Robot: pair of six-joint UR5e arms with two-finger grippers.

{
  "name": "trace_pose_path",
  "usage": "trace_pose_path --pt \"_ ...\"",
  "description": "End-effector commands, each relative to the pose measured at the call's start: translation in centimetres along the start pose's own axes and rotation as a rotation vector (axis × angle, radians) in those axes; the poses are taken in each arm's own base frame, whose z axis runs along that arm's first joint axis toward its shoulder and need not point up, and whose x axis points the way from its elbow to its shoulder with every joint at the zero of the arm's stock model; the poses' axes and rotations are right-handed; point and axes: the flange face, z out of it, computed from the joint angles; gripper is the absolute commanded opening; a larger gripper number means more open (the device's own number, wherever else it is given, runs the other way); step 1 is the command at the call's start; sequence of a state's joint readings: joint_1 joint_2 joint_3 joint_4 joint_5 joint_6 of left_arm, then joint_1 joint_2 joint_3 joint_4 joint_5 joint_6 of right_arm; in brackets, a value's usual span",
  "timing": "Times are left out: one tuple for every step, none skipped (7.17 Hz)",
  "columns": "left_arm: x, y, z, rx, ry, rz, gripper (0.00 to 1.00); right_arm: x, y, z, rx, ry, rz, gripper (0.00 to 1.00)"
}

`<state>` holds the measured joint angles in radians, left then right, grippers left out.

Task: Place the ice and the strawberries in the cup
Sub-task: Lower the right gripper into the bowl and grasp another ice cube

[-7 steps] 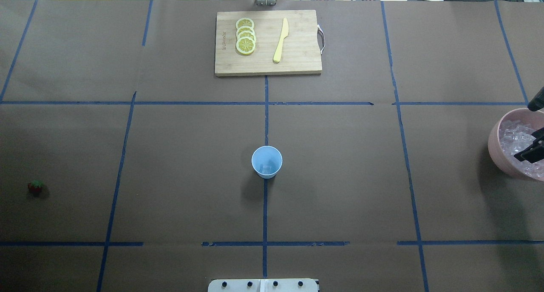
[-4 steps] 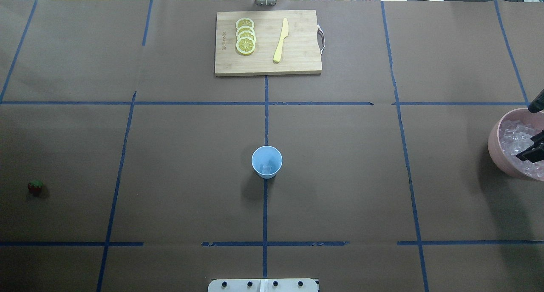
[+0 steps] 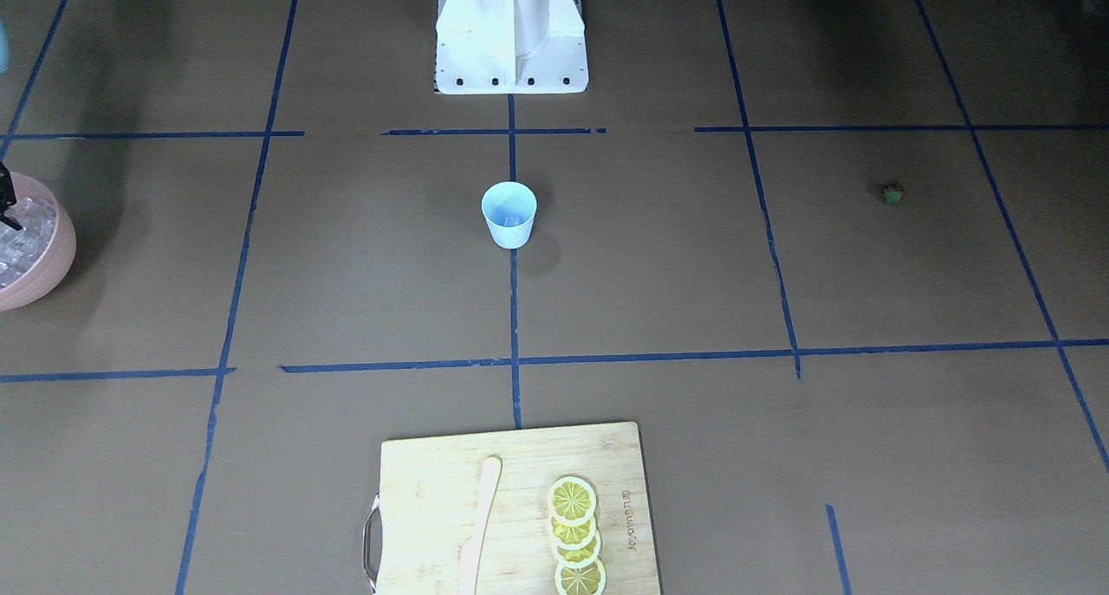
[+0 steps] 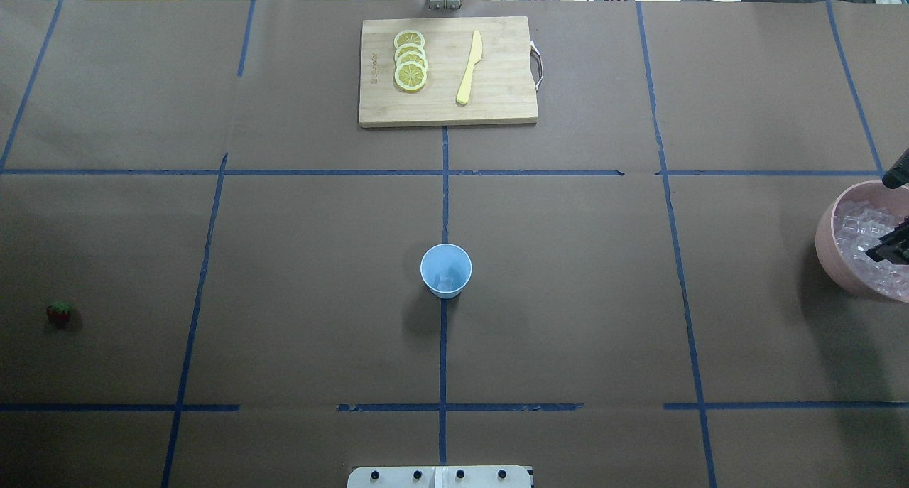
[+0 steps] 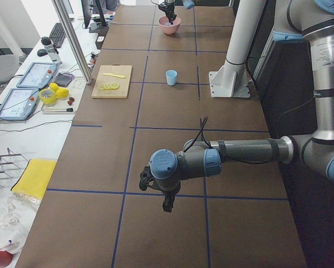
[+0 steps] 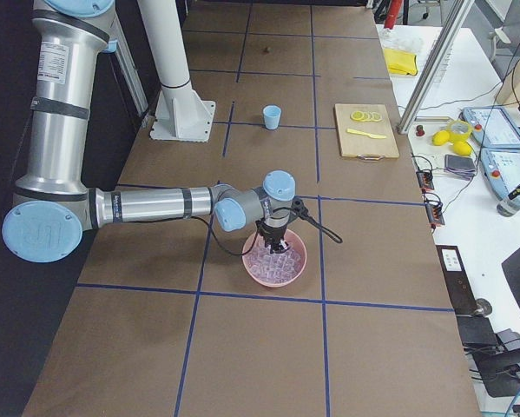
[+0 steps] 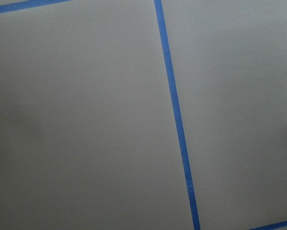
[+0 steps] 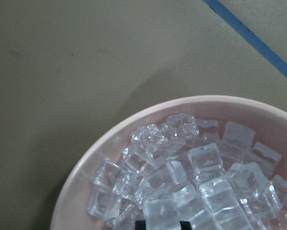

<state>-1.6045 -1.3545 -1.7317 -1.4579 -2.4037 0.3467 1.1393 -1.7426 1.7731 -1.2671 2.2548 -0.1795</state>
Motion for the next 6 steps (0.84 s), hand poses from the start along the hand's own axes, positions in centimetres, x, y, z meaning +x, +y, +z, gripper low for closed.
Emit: trace_pose_path --pt "0.1 -0.1 0.0 0.001 0.0 0.003 1.0 -0.3 -0.2 -1.1 0.021 -0.02 0.005 0.07" --pt "0.1 0.0 -0.1 0.002 -0.001 0.002 1.0 1.0 0.7 -3.2 0.068 -0.049 0.069 0.08" --pt "0.1 0.0 0.0 0.0 0.0 0.002 1.0 2.5 1.6 -5.8 0.101 -0.067 0.157 0.08" --pt "0.1 0.0 -0.1 0.001 0.0 0.001 1.0 0.8 0.4 -8.3 0.114 -0.068 0.28 0.1" --pt "0.1 0.0 -0.1 0.002 -0.001 0.002 1.0 -1.2 -2.1 -10.6 0.153 -0.075 0.455 0.1" --pt "0.1 0.0 -0.1 0.001 0.0 0.001 1.0 -4.4 -5.9 -11.6 0.172 -0.104 0.509 0.07"
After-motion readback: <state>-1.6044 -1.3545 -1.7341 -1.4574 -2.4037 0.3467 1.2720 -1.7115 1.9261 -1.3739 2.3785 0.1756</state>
